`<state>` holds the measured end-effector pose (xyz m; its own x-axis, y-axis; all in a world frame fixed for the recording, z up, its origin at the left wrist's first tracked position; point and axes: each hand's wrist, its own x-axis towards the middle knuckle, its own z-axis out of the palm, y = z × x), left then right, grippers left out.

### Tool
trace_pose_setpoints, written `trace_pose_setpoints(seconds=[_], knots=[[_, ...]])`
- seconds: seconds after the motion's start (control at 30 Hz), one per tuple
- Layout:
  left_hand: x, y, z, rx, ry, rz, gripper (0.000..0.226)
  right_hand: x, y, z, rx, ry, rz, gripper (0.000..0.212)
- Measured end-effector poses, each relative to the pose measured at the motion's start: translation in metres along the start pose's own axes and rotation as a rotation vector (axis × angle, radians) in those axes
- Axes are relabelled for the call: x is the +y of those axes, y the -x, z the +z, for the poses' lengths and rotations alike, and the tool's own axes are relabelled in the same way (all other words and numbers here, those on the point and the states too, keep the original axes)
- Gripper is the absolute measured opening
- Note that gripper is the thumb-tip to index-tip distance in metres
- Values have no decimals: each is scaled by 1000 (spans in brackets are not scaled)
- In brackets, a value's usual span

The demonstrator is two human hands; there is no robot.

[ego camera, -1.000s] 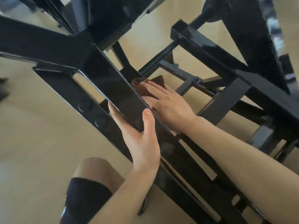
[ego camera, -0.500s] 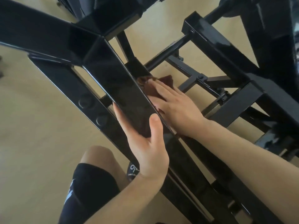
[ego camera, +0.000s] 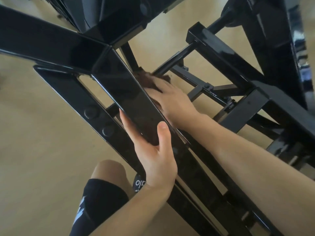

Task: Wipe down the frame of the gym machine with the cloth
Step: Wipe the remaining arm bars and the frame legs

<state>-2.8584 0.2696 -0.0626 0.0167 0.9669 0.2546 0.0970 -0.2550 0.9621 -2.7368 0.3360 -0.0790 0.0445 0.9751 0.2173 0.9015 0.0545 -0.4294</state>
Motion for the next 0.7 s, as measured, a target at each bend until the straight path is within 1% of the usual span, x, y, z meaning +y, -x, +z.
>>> trace_pose_setpoints(seconds=[0.1,0.17,0.23,0.3,0.4,0.53,0.6,0.7], knots=[[0,-1,1,-18,38,19,71,18,70,6,-37,8,19,55],[1,0,-1,-27,35,16,70,24,112,8,-63,39,57,51],[0,2,-1,-30,26,34,70,25,135,8,-66,77,77,49],[0,2,0,-26,16,37,69,25,137,9,-64,103,62,48],[-3,1,2,13,14,65,71,23,114,10,-16,77,55,49],[-11,-2,3,28,11,75,73,15,80,21,96,39,147,46],[-13,-1,1,32,27,81,74,13,78,25,137,20,181,45],[-18,-2,0,12,88,98,70,15,99,26,178,13,200,45]])
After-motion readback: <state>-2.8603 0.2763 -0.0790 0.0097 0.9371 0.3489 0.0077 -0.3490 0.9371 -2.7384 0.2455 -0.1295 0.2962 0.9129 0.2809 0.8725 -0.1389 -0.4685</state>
